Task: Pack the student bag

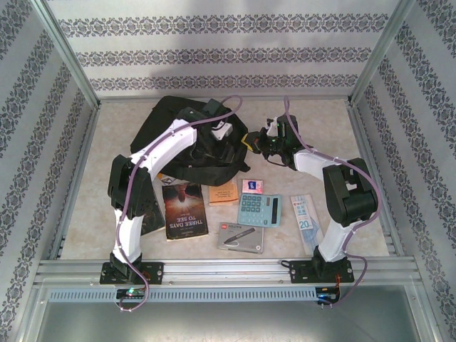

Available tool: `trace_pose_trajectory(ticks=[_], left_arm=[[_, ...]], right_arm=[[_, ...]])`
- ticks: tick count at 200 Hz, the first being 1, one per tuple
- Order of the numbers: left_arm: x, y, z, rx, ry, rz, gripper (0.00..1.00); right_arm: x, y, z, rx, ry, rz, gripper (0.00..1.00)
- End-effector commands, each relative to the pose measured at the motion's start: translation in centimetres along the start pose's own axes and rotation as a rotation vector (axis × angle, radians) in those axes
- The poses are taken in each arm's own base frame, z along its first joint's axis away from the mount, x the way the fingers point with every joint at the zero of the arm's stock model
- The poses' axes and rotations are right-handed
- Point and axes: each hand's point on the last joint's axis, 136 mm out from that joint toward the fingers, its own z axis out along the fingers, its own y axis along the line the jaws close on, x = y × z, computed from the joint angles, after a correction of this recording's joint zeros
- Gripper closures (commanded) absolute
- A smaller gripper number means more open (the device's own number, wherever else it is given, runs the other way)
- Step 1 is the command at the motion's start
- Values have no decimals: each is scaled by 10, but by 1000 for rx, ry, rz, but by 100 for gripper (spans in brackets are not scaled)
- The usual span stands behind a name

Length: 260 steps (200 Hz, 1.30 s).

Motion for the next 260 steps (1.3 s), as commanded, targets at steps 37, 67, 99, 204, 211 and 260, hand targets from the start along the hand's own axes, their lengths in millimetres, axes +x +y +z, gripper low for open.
trace_pose_trajectory(ticks=[37,67,99,204,211,260], left_arm=[[4,-14,-14,27,-26,56,40],[1,-24,-29,63,-63,79,37],[9,-28,-25,91,-38,90,36],[12,10,11,-92,7,74,42],[12,10,13,-90,9,75,46],[6,18,3,-144,-41,82,100]], right_arm=[[1,5,3,-48,22,-15,100],[1,1,5,-43,24,-6,100],[0,3,5,-47,25,-4,100],[4,9,0,-61,38,-17,100],[3,9,0,-60,35,-17,100],[3,5,-1,-48,26,-23,100]])
